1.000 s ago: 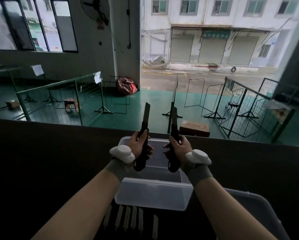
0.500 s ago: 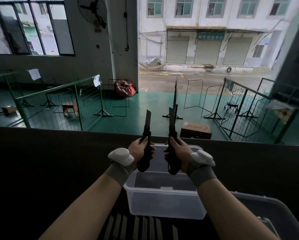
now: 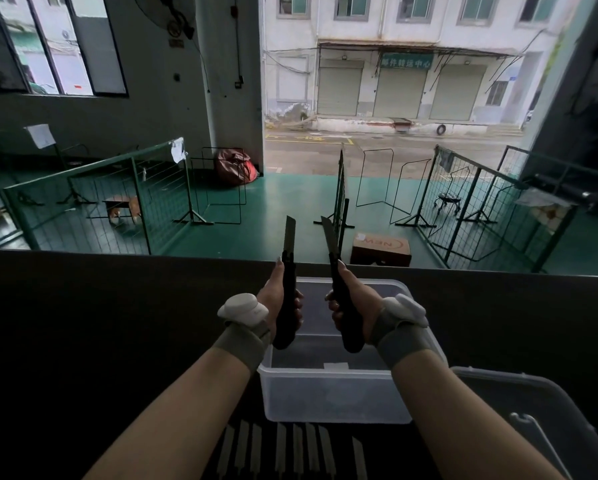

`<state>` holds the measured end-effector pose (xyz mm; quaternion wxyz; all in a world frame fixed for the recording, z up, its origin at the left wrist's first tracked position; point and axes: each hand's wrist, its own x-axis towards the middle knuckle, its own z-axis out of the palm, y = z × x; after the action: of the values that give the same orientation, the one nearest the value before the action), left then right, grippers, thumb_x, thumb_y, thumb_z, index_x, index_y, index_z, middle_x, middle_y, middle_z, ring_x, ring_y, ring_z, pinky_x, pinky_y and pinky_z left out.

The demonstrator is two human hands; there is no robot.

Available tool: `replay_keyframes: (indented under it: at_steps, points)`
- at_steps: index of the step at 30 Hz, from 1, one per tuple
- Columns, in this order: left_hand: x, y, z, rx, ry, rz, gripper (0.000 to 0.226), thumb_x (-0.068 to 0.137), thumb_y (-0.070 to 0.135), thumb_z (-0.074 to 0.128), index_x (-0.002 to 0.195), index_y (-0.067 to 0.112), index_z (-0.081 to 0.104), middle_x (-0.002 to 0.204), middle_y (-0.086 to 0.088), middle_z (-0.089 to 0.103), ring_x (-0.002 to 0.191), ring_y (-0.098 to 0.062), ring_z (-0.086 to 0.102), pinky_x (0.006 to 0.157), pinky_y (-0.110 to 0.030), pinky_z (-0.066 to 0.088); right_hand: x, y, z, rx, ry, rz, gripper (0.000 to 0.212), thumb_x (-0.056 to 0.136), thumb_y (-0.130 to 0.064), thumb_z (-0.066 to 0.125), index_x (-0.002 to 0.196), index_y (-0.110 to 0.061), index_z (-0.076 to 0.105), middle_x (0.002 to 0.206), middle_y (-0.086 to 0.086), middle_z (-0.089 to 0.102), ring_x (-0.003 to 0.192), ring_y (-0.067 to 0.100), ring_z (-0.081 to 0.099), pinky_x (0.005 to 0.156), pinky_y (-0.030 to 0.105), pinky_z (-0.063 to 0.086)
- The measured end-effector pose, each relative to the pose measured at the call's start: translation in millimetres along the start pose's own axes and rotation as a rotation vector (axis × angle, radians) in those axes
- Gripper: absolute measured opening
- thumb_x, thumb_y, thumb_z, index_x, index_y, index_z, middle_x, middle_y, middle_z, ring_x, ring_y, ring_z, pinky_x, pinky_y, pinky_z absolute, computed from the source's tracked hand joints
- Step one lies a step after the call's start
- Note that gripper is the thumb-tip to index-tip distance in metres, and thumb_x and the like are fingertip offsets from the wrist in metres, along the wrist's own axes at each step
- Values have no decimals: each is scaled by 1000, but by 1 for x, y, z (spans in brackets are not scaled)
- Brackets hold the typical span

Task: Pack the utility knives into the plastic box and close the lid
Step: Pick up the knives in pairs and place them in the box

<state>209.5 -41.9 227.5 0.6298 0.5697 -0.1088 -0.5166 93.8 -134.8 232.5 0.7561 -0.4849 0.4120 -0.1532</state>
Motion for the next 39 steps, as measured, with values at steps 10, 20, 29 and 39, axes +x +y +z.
replay_keyframes:
  at_steps: [10, 20, 29, 39]
  points:
    - [-4, -13, -13, 34, 137, 95, 61, 87, 64, 44, 57, 11, 44, 35, 2, 41, 25, -9, 36, 35, -15, 32, -1, 17, 8, -134, 102, -14, 74, 78, -75, 43, 58, -5, 53, 37, -1, 40, 33, 13, 34, 43, 18, 31]
    - [-12, -9, -15, 75, 91, 134, 47, 101, 36, 37, 67, 5, 48, 51, -3, 45, 25, -7, 42, 33, -13, 37, -7, 20, 17, -112, 93, -74, 55, 93, -48, 44, 66, -2, 55, 56, 5, 45, 47, 16, 40, 47, 25, 36]
    - [-21, -8, -17, 34, 30, 61, 36, 103, 24, 30, 76, 8, 46, 66, -6, 47, 50, -15, 49, 44, -23, 45, -12, 20, 23, 142, -14, -39, 29, 101, -18, 38, 78, -4, 47, 66, 8, 43, 56, 17, 41, 54, 28, 39]
    - [-18, -8, -32, 77, 12, 117, 30, 102, 40, 27, 105, 16, 44, 71, -6, 45, 53, -17, 45, 52, -29, 43, -3, 26, 12, 87, 30, -103, 28, 100, -32, 38, 101, -5, 47, 63, 10, 43, 43, 18, 40, 38, 21, 40]
